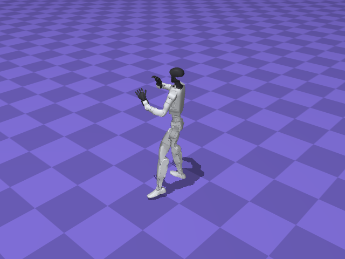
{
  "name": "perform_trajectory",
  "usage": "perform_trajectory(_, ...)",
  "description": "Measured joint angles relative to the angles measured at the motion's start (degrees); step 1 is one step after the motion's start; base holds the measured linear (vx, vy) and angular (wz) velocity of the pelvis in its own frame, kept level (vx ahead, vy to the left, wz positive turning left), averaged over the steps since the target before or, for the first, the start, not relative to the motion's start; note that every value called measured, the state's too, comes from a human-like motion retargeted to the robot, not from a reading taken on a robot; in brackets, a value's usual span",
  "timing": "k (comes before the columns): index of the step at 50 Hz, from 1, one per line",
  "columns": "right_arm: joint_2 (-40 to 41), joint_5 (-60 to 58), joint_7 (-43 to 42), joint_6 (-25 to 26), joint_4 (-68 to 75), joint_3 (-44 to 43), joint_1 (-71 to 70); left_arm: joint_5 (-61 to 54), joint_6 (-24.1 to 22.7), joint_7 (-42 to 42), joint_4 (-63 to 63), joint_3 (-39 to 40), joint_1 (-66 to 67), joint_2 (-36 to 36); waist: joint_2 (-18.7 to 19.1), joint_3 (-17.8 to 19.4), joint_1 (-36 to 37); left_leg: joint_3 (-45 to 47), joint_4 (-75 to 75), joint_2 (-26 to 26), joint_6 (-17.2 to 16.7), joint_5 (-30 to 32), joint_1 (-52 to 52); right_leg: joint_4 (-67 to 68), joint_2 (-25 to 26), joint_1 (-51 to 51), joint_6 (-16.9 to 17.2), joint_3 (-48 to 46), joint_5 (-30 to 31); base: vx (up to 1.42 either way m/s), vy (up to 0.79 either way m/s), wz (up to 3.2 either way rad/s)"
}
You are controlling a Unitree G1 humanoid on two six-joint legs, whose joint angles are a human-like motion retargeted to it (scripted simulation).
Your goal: Kungfu
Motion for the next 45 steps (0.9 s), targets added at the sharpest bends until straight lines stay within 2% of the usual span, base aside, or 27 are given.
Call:
perform_trajectory(3, -5.23, -5.95, 4.63, 2.82, 6.29, -10.42, 10.2, 2.0, -0.38, -8.25, 7.14, -7.04, -5.23, -5.17, -0.96, -1.1, -2.55, -7.25, 8.16, -4.36, -2.33, -11.31, -2.07, -2.83, 0.35, 0.22, -0.8, 1.0, 1.4, -0.18, -0.38, -0.43)
perform_trajectory(5, -10.05, -11.93, 7.07, 6.03, 12.98, -17.89, 16.24, 3.17, -0.24, -11.37, 11.48, -12.42, -8.32, -9.28, -2.33, -2.12, -2.29, -7.36, 14.03, -7.89, -2.9, -17.14, -3.28, -4.76, -0.2, 0.03, -1.06, 1.47, 2.56, -0.1, -0.35, -0.98)
perform_trajectory(8, -15.98, -23.42, 9.4, 13.0, 30.75, -27.41, 21.21, 6.01, 0.9, -15.07, 15.34, -20.97, -11.92, -16.66, -3.18, -3.06, -1.61, -11.69, 19.31, -16.24, -2.08, -24.58, -5.9, -7.34, 1.05, -0.22, -1.87, 1.2, 4.15, -0.05, -0.32, -0.88)
perform_trajectory(10, -19.59, -32.5, 11.56, 18.47, 46.67, -30.83, 19.66, 8.76, 1.53, -16.7, 16.03, -25.22, -13.83, -21.3, -3.42, -3.03, 0.33, -13.88, 19.04, -21.05, -3.94, -27.6, -7.22, -9.18, 2.61, -0.26, -2.53, 1.92, 5.33, -0.03, -0.29, -1.31)
perform_trajectory(12, -23.57, -41.17, 13.09, 27.77, 62.79, -32.45, 15.5, 11.16, 1.85, -15.75, 15.64, -28.74, -15.44, -24.89, -3.35, -2.34, 2.36, -16.28, 16.36, -24.35, -3.58, -29.38, -8.35, -10.76, 4.3, 0.24, -3.23, 2.4, 5.8, -0.03, -0.21, -1.73)
perform_trajectory(13, -25.18, -44.86, 12.08, 35.71, 71.88, -32.35, 11.72, 11.91, 2.13, -14.6, 15.16, -30.73, -16.53, -26.32, -3.39, -1.75, 3.92, -17.59, 14.74, -25.62, -2.65, -30.24, -8.87, -11.31, 5.26, 0.39, -3.68, 3.32, 5.88, -0.02, -0.17, -2.03)
perform_trajectory(15, -26.43, -44.71, 10.79, 52.09, 88.72, -34.07, 3.34, 12.54, 2.63, -12.95, 13.87, -32.79, -18.26, -27.85, -4.21, -0.58, 7.22, -20.54, 11.6, -28.18, 0.85, -30.0, -9.93, -11.84, 6.86, 0.5, -4.88, 7.54, 5.94, 0.03, -0.16, -2.28)
perform_trajectory(16, -26.81, -38.73, 13.87, 54.21, 91.11, -35.67, 1.76, 12.63, 2.68, -12.99, 13.35, -32.56, -18.9, -28.0, -4.94, -0.23, 8.04, -22.06, 10.86, -29.2, 3.08, -27.97, -10.55, -11.83, 7.39, 0.52, -5.31, 9.66, 5.93, 0.14, -0.22, -2.16)
perform_trajectory(17, -27.06, -31.33, 17.35, 54.68, 92.71, -36.63, 0.83, 12.7, 2.7, -13.3, 12.99, -32.44, -19.47, -28.11, -5.82, 0.02, 8.73, -23.32, 10.32, -29.94, 4.8, -26.15, -11.08, -11.69, 7.99, 0.53, -5.63, 11.47, 5.87, 0.2, -0.33, -1.8)
perform_trajectory(18, -27.06, -21.07, 21.61, 51.88, 92.71, -36.27, 1.22, 12.75, 2.64, -14.14, 12.96, -32.54, -19.9, -28.15, -7.02, 0.03, 9.17, -24.1, 10.15, -30.12, 5.5, -24.77, -11.43, -11.29, 8.77, 0.52, -5.72, 12.66, 5.72, 0.25, -0.42, -1.49)
perform_trajectory(20, -26.18, -4.11, 29.83, 41.42, 92.71, -33.71, 1.8, 13.05, 2.64, -15.11, 13.26, -33.16, -19.95, -28.01, -9.57, -0.04, 9.49, -24.02, 10.3, -29.59, 7.31, -22.55, -11.18, -9.9, 10.44, 0.76, -4.69, 13.95, 5.49, 0.31, -0.47, -1.16)
perform_trajectory(21, -25.26, -1.78, 29.74, 38.47, 92.71, -33.42, 1.53, 13.04, 2.47, -15.01, 13.43, -32.85, -19.92, -27.86, -10.53, 0.0, 9.28, -23.31, 10.15, -28.59, 7.65, -23.19, -10.09, -8.47, 10.89, 0.43, -1.97, 13.78, 5.83, 0.24, -0.44, -1.04)
perform_trajectory(22, -24.24, -0.92, 28.95, 36.12, 92.71, -33.32, 1.2, 12.95, 2.08, -14.96, 13.7, -32.29, -19.98, -27.63, -11.42, -0.07, 8.88, -22.86, 10.11, -27.63, 7.81, -24.23, -9.09, -6.31, 11.18, -0.51, 1.78, 13.09, 6.65, 0.14, -0.38, -1.03)
perform_trajectory(23, -23.0, -3.01, 26.78, 34.93, 92.71, -33.61, 0.75, 12.72, 1.22, -14.99, 14.15, -31.25, -20.26, -27.25, -12.19, -0.33, 8.11, -22.95, 10.3, -26.76, 7.59, -26.1, -8.24, -2.7, 11.14, -2.69, 7.62, 11.39, 8.43, -0.09, -0.78, -1.49)
perform_trajectory(24, -21.55, -6.18, 24.15, 34.24, 92.71, -33.13, -0.19, 12.44, 0.37, -14.98, 14.48, -30.05, -20.95, -26.29, -13.09, -0.5, 8.52, -23.65, 12.25, -23.13, 5.0, -27.83, -9.8, 3.26, 14.23, -7.57, 10.39, 7.66, 10.57, -0.4, -1.44, -2.18)
perform_trajectory(25, -19.99, -9.9, 21.31, 33.81, 92.71, -32.26, -1.37, 12.14, -0.48, -14.96, 14.75, -28.78, -21.83, -25.06, -14.06, -0.63, 9.53, -24.66, 15.09, -18.13, 1.22, -29.47, -12.56, 10.4, 18.89, -13.81, 11.64, 2.9, 12.88, -0.7, -1.93, -2.78)
perform_trajectory(27, -18.47, -17.27, 19.56, 32.71, 92.66, -28.24, -3.51, 11.22, -0.46, -14.52, 14.65, -28.24, -23.03, -23.87, -13.4, -0.91, 11.88, -20.3, 17.94, -11.22, -1.21, -30.42, -14.05, 24.92, 23.49, -25.52, 11.64, -5.26, 14.83, -0.63, -1.29, -2.64)
perform_trajectory(30, -16.37, -22.47, 19.35, 33.58, 92.68, -24.41, -6.02, 10.78, -0.29, -14.83, 15.01, -26.38, -24.19, -24.45, -10.8, -1.38, 8.66, -18.84, 20.18, -6.33, 0.49, -32.24, -16.1, 47.78, 12.86, -40.62, 11.64, -11.19, 14.0, -0.08, 0.38, -0.94)
perform_trajectory(33, -13.76, -22.0, 22.47, 31.43, 92.71, -24.51, -5.22, 10.51, -0.14, -14.92, 16.46, -26.9, -23.28, -26.21, -0.46, -1.56, 0.62, -24.9, 18.13, -5.32, 6.89, -33.5, -17.28, 58.13, -4.45, -48.68, 11.64, -7.8, 15.03, 0.34, 0.96, 1.11)
perform_trajectory(35, -13.71, -21.76, 24.63, 30.1, 92.71, -25.02, -3.52, 9.63, -0.45, -14.38, 16.56, -28.09, -21.94, -27.64, 6.09, 1.97, -5.49, -28.75, 18.75, -7.07, 10.67, -34.17, -16.73, 55.87, -19.91, -49.61, 5.56, -0.46, 19.64, 0.21, 0.61, 2.39)
perform_trajectory(36, -13.62, -21.54, 25.0, 31.16, 92.71, -25.84, -2.86, 9.77, -0.85, -13.96, 16.51, -28.41, -21.48, -27.8, 8.55, 4.08, -6.97, -30.78, 19.77, -6.51, 11.16, -34.23, -17.39, 49.53, -26.02, -49.96, -1.5, 2.34, 22.72, 0.11, 0.15, 1.79)
perform_trajectory(38, -13.24, -21.48, 25.55, 33.75, 92.71, -27.7, -1.62, 10.86, -1.72, -12.93, 16.48, -28.89, -20.3, -27.88, 13.45, 7.44, -8.79, -35.58, 21.12, -4.72, 11.38, -34.37, -18.84, 32.58, -32.71, -50.46, -13.99, 9.69, 26.69, 0.03, 0.02, 0.75)
perform_trajectory(39, -13.04, -21.5, 25.78, 34.9, 92.71, -28.43, -1.12, 11.68, -2.16, -12.29, 16.49, -29.07, -19.58, -27.8, 14.92, 8.47, -9.39, -37.3, 21.63, -4.84, 11.75, -34.79, -19.1, 23.14, -34.07, -50.38, -16.9, 15.01, 29.14, -0.03, 0.11, 0.37)
perform_trajectory(40, -12.86, -21.49, 25.99, 35.91, 92.71, -29.05, -0.68, 12.56, -2.58, -11.62, 16.49, -29.23, -18.83, -27.69, 15.91, 9.28, -9.97, -38.59, 22.15, -5.55, 12.34, -35.37, -19.12, 13.76, -35.13, -50.15, -18.35, 20.93, 32.08, -0.07, 0.1, -0.03)
perform_trajectory(41, -12.16, -21.54, 25.91, 35.95, 92.71, -29.34, -0.57, 13.13, -2.72, -10.98, 16.61, -29.32, -18.25, -26.88, 18.06, 9.84, -9.97, -40.53, 22.03, -3.73, 12.18, -35.48, -20.38, 7.37, -32.88, -49.18, -17.95, 26.16, 34.98, -0.11, 0.06, -0.4)
perform_trajectory(43, -11.11, -22.13, 26.12, 35.61, 92.71, -29.3, -0.23, 13.67, -2.63, -10.42, 16.91, -29.42, -17.22, -25.34, 21.96, 10.89, -9.81, -43.9, 22.7, -0.71, 11.9, -35.91, -22.99, 0.36, -27.73, -47.58, -14.46, 36.27, 39.01, -0.11, -0.04, -0.7)
perform_trajectory(45, -10.52, -23.01, 26.27, 36.46, 92.71, -29.02, 0.14, 13.89, -2.43, -10.95, 17.35, -28.68, -16.11, -24.48, 22.44, 11.34, -7.92, -43.42, 24.93, 0.16, 13.07, -37.14, -24.09, 4.01, -28.46, -51.44, -14.52, 31.63, 36.56, 0.0, -0.18, -0.62)
